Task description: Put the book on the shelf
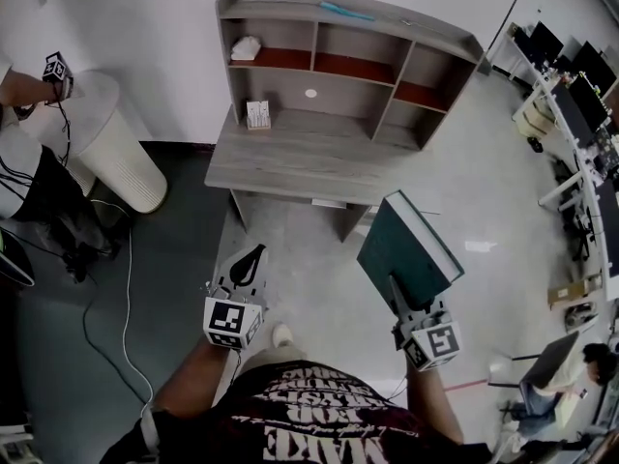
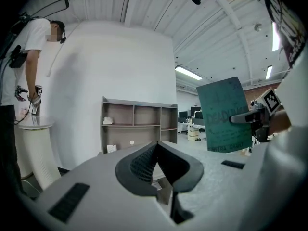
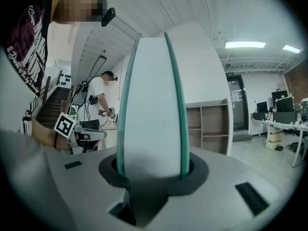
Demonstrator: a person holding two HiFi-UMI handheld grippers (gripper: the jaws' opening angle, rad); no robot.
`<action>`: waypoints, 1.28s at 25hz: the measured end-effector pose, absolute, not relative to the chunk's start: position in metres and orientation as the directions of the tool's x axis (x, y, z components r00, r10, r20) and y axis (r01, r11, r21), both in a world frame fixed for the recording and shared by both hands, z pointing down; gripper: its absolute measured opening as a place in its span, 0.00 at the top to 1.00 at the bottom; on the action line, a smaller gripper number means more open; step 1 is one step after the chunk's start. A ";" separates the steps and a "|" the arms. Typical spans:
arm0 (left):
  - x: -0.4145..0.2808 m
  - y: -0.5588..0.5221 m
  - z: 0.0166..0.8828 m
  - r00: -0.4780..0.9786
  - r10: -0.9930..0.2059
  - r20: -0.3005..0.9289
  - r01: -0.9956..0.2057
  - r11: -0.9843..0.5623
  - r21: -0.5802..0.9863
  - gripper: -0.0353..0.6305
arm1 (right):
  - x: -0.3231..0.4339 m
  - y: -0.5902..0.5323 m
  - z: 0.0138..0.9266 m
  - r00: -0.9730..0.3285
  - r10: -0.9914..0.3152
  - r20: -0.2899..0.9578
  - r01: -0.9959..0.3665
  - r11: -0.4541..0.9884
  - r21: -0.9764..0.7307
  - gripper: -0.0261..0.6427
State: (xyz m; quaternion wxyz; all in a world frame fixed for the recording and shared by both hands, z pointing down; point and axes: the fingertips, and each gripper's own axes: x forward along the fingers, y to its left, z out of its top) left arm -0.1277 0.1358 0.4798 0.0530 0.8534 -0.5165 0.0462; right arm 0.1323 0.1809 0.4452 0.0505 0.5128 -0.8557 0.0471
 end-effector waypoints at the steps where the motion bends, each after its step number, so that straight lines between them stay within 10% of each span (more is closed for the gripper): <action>1: -0.130 0.132 0.480 0.464 -0.876 0.131 -0.886 -0.462 0.044 0.94 | 0.130 0.177 0.446 -0.466 -0.874 0.140 -0.884 0.467 -0.023 0.72; 32: -0.133 0.061 0.479 0.529 -0.834 0.158 -0.847 -0.531 0.032 0.94 | 0.099 0.098 0.439 -0.472 -0.876 0.100 -0.880 0.475 0.001 0.72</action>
